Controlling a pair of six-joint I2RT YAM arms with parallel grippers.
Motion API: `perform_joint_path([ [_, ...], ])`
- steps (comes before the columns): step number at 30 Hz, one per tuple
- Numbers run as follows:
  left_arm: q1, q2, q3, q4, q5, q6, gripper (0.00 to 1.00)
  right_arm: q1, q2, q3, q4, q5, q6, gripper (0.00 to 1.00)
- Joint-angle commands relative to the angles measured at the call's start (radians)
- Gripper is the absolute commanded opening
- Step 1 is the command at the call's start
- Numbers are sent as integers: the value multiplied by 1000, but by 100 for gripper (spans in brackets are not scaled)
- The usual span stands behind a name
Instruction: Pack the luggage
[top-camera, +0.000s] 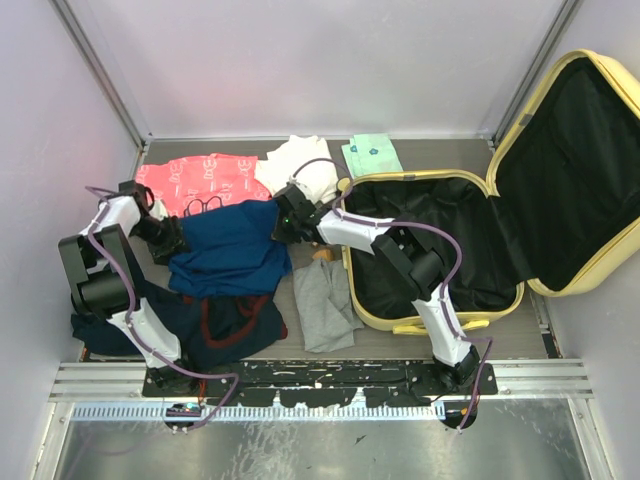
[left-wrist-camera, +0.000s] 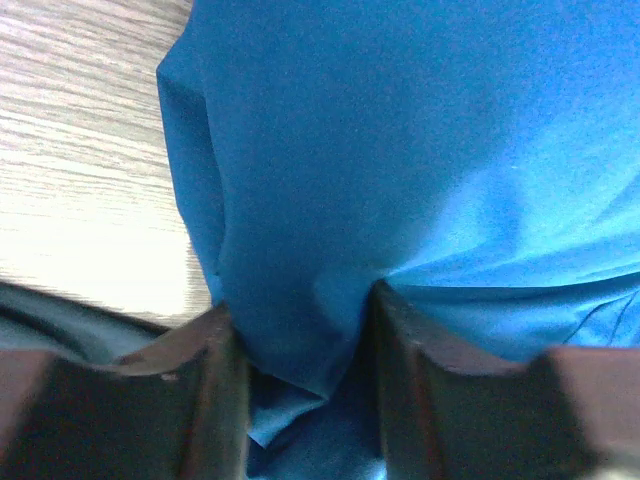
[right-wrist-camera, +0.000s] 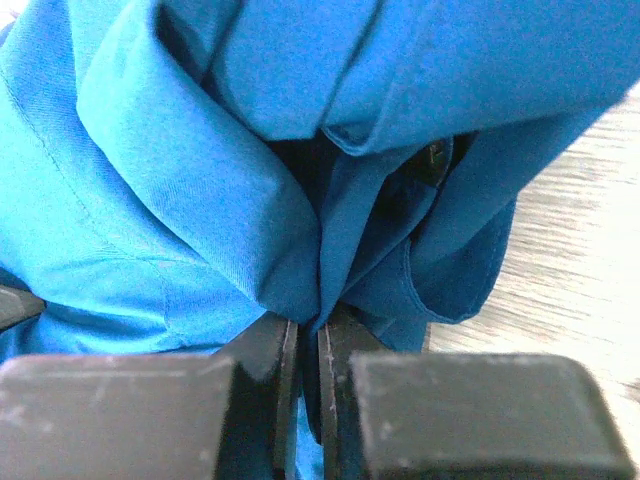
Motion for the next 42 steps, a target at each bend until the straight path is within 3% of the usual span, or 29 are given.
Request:
perform_joint_path([
  [1,4,-6,9,53,93,-9,38,35,-2,100,93,-39,-34,1],
  [5,4,-46,39,26,135,-2,8,35,-21,135,88,-42,-60,1],
  [7,4,-81,57,5,144,0,0,36,-40,147,85,-44,-73,1],
  [14,3,-234,119,-43,133,29,0,35,-101,208,71,-34,-117,1],
  [34,-2,-360,321,-109,248,-25,0,21,-274,275,-8,32,-227,1],
  [42,-183,-367,482,-87,244,-95,0,-50,-398,298,-137,29,-288,0],
])
